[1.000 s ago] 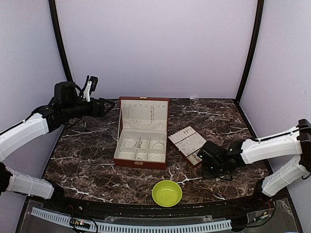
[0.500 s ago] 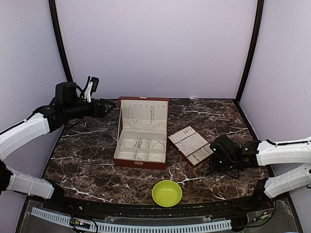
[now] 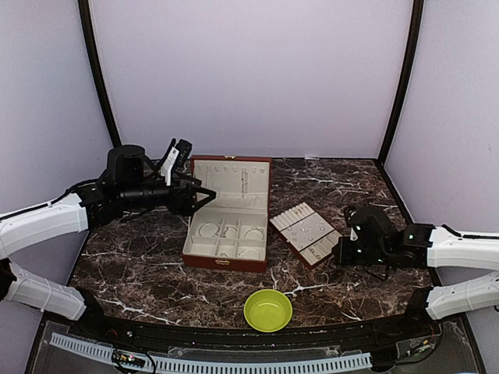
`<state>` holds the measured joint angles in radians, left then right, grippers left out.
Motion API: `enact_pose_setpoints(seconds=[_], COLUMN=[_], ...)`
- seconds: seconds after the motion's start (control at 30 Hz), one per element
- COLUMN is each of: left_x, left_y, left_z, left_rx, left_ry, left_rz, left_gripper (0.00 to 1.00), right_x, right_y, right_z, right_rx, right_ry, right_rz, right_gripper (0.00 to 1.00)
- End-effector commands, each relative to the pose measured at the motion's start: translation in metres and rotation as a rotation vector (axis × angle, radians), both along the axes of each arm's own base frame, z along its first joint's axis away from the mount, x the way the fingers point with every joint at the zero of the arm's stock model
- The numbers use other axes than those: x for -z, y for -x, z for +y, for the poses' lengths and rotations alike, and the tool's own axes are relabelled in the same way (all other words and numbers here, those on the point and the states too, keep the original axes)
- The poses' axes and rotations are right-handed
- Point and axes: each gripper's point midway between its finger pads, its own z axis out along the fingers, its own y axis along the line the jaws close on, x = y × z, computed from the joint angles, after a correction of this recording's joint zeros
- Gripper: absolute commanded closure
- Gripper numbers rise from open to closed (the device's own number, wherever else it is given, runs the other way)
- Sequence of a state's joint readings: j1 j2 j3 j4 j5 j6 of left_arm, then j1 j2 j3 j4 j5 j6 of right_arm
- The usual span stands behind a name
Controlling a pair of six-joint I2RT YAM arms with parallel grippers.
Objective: Organize the mixed jewelry
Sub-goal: Pick up the bracelet from the center of the board.
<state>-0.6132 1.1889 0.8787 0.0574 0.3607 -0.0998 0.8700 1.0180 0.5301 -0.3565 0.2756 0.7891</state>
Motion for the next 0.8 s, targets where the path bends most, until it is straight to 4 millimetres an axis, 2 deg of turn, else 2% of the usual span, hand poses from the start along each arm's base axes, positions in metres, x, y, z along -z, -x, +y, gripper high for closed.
enact_pose_setpoints(seconds=[0.0,0.03,0.07,0.23,0.4,0.53,0.7,0.77], left_x=[-0.017,-0.027,-0.022,-0.023,-0.002,0.012,0.021,0.032], left_y=[0.036,0.038,0.05,0.059,0.062,0.063,0.069,0.069], left_z=[-0.033,-0.04,-0.05,-0.09,-0.129,-0.15,-0.174,-0.182], left_rx=[0.123,0.129,0.159,0.184,0.199,0.207,0.222,0.211], left_ry=[0.096,0.139,0.153,0.211,0.2,0.207,0.208,0.188], left_rz=[-0.086,-0.13,-0.125,-0.159,-0.159,-0.137,-0.137,-0.136], left_gripper=[0.23,0.23,0.23,0.24,0.25,0.26,0.27,0.27], right_x=[-0.041,-0.048,-0.053,-0.077,-0.1,-0.117,-0.125,-0.127], right_y=[-0.01,-0.011,-0.011,-0.007,0.001,0.009,0.015,0.014], right_z=[0.026,0.03,0.034,0.056,0.079,0.093,0.101,0.101], right_rx=[-0.1,-0.121,-0.145,-0.273,-0.393,-0.482,-0.539,-0.533], right_ry=[-0.088,-0.1,-0.106,-0.148,-0.231,-0.286,-0.314,-0.316], right_rz=[-0.092,-0.103,-0.112,-0.144,-0.168,-0.188,-0.19,-0.19], right_gripper=[1.0,1.0,1.0,1.0,1.0,1.0,1.0,1.0])
